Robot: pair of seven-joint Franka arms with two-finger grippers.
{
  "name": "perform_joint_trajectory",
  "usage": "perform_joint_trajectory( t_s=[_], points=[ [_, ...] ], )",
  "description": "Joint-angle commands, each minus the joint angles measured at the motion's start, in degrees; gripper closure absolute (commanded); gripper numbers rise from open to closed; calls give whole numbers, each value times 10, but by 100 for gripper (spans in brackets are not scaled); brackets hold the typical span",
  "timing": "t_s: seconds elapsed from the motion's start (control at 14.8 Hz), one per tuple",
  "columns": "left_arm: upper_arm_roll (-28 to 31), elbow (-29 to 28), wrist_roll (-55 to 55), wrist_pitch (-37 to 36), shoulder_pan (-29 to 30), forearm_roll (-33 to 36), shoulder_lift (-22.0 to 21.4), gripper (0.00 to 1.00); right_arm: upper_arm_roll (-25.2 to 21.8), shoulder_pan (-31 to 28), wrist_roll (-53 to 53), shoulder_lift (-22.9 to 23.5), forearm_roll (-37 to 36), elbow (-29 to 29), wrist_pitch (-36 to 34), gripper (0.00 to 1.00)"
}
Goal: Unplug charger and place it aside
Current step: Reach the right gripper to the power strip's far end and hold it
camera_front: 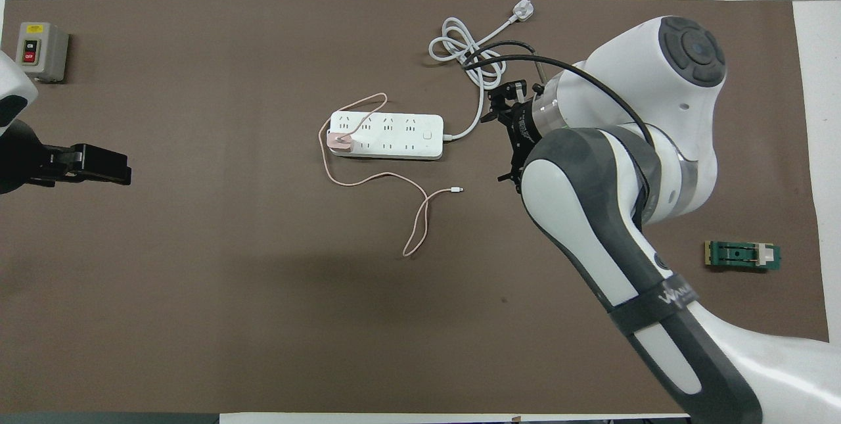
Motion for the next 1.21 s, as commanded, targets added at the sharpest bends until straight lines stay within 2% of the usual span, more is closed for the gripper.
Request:
perform_joint_trajectory(
  t_s=[0.0,0.2,0.54,0.94,1.01,1.15],
  points=[
    [2,-8,2,-8,1,-5,-11,0,-2,19,48,47,20,17,52,0],
    [2,-6,2,-8,1,-5,-11,0,-2,36,87,91,36,38,96,0],
    [2,-8,2,-8,1,-5,-11,0,-2,56,92,140,71,56,147,0],
    [2,-8,2,-7,-7,-5,-11,0,-2,57,89,166,69,58,184,0],
    [1,-11,-8,-8,-7,-6,-12,0,-2,57,88,169,69,58,186,0],
    [-1,-18,-126,3,-10,-6,-14,0,-1,57,87,178,70,58,187,0]
  ],
)
